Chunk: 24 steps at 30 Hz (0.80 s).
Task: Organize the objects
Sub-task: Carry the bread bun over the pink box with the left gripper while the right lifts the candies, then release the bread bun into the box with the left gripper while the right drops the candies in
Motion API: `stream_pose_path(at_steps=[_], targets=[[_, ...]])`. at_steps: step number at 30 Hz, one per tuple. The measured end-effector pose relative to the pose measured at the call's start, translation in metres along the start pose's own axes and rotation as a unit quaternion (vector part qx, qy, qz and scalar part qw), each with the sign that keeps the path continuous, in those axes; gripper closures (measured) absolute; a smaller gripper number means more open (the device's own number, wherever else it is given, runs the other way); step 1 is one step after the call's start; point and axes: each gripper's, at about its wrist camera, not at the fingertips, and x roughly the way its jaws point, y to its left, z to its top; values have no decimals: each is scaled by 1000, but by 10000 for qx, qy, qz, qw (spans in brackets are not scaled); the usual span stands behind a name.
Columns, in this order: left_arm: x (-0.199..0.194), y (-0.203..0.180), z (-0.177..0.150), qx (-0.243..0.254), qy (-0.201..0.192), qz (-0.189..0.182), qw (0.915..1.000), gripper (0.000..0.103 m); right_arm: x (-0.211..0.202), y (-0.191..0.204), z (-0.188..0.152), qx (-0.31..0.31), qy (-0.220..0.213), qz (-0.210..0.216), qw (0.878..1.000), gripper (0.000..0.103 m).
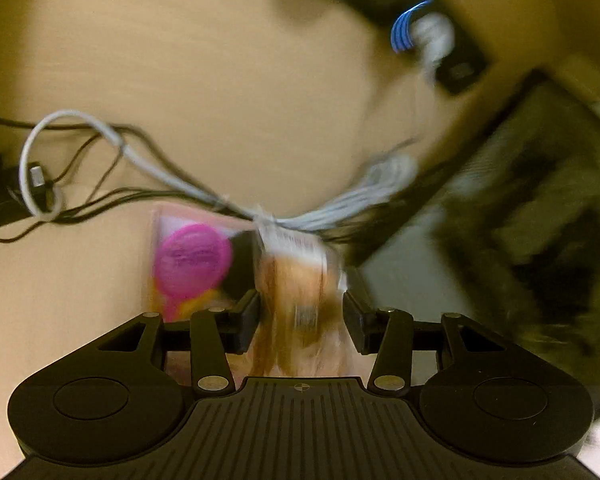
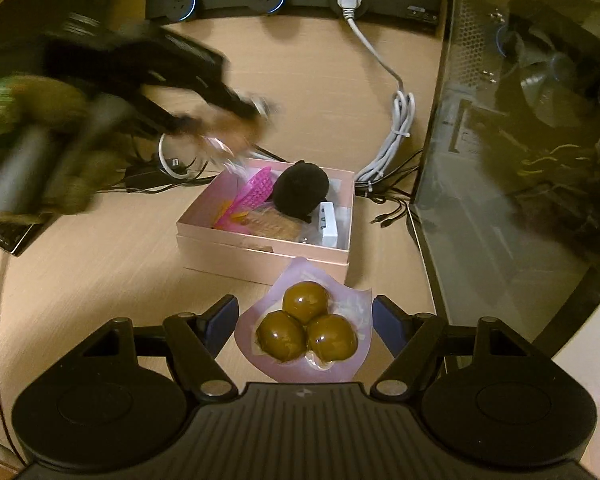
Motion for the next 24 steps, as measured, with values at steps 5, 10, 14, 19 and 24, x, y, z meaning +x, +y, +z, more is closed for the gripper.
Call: stream_pose_path(at_steps=[5, 10, 14, 19, 24], targets=[[11, 12, -4, -134, -394, -144, 9990, 54, 8, -1, -5, 94, 192, 42, 9998, 29], [-25, 29, -29, -337, -500, -41, 9982, 54, 24, -8, -1, 180, 232, 76, 9995, 29], [-57, 45, -65, -304, -291, 278, 9987, 54, 46, -21, 29, 447, 61, 251, 9987, 29], [-82, 54, -97, -450, -91, 470, 9978, 54, 79, -21, 85, 689, -298, 602, 9954, 29], [-103, 66, -106, -478, -30, 608, 9970, 54, 119, 12, 144, 203, -724, 537, 9957, 29]])
